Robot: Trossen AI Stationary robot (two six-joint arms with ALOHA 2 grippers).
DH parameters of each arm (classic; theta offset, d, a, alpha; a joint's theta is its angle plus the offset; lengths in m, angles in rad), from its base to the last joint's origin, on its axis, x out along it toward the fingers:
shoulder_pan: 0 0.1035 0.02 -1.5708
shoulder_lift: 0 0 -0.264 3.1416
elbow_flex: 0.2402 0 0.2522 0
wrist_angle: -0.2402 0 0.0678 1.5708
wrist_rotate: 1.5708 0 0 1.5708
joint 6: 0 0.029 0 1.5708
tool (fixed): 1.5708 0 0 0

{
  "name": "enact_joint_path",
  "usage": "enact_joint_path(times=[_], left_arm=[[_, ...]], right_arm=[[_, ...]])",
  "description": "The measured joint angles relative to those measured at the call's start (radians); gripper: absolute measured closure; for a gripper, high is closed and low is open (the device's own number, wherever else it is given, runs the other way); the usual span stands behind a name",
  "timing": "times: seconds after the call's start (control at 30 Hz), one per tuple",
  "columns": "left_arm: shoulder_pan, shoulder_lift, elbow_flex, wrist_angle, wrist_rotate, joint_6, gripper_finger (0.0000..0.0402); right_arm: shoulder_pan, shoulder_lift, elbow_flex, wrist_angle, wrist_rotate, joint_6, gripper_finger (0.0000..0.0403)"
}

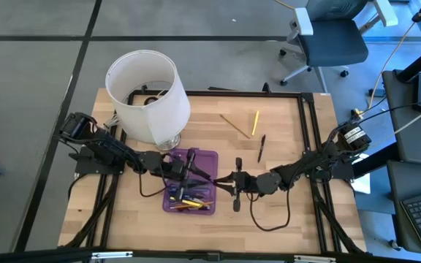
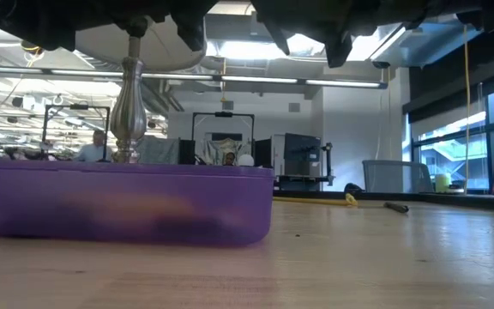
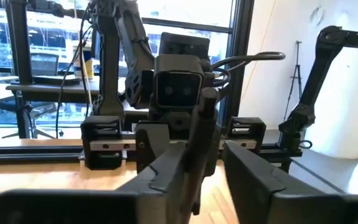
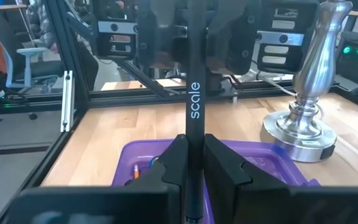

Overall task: Pick & place school supplies into a supply box
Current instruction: Put the black pen into the purple supply box

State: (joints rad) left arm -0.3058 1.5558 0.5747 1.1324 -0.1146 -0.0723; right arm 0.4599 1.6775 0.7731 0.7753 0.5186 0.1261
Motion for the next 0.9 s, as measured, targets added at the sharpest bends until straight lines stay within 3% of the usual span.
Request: enact_joint_path(times=[0.27, 0.73, 0.9], left_arm=[[0.0, 0.0, 0.0, 0.0, -0.003, 0.037, 0.0383], [-0.042, 0.0, -0.001, -0.142, 0.063, -0.013, 0.0381], [-0.113, 0.0, 0.045, -0.34, -0.041, 0.022, 0.0381]], right_arm=[[0.0, 0.0, 0.0, 0.0, -0.033, 0.003, 0.0353], [0.002, -0.005, 0.0, -0.117, -0.048, 0.026, 0.026], [0.002, -0.005, 0.0, -0.128, -0.047, 0.026, 0.0258]])
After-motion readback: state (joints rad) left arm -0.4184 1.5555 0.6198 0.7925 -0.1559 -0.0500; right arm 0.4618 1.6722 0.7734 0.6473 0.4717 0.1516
